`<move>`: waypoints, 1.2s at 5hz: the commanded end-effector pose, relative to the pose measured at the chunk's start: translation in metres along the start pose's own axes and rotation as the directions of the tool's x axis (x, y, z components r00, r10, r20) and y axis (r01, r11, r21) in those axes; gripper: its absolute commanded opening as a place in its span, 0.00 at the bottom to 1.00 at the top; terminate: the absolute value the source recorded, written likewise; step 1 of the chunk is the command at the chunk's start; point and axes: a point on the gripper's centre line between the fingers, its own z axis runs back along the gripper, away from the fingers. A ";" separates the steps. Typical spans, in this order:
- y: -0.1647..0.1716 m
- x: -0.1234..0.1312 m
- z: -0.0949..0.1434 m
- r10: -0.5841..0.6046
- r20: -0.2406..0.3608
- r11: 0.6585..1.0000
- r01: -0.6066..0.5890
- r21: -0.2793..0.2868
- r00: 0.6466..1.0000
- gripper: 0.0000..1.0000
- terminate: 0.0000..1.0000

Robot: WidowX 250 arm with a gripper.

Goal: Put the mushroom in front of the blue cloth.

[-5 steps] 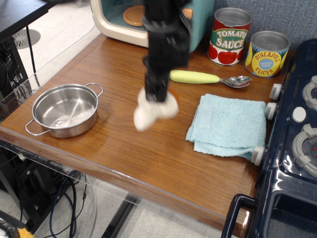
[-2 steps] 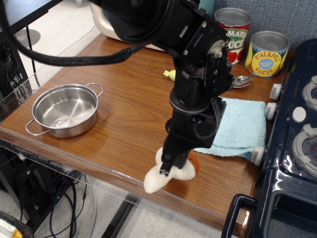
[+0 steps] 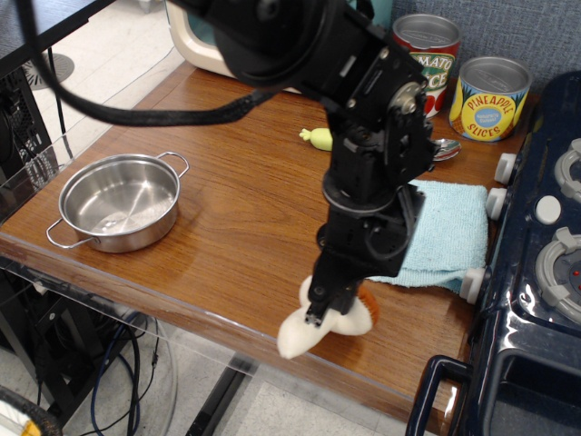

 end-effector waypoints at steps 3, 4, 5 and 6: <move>0.019 -0.020 -0.017 0.029 -0.013 1.000 -0.029 -0.007 0.999 1.00 0.00; 0.022 -0.026 -0.011 0.049 -0.011 0.999 -0.049 0.009 0.999 1.00 0.00; 0.025 -0.036 0.002 0.075 0.016 0.997 -0.075 0.022 0.997 1.00 0.00; 0.027 -0.045 0.018 0.097 0.032 0.994 -0.098 0.048 0.995 1.00 0.00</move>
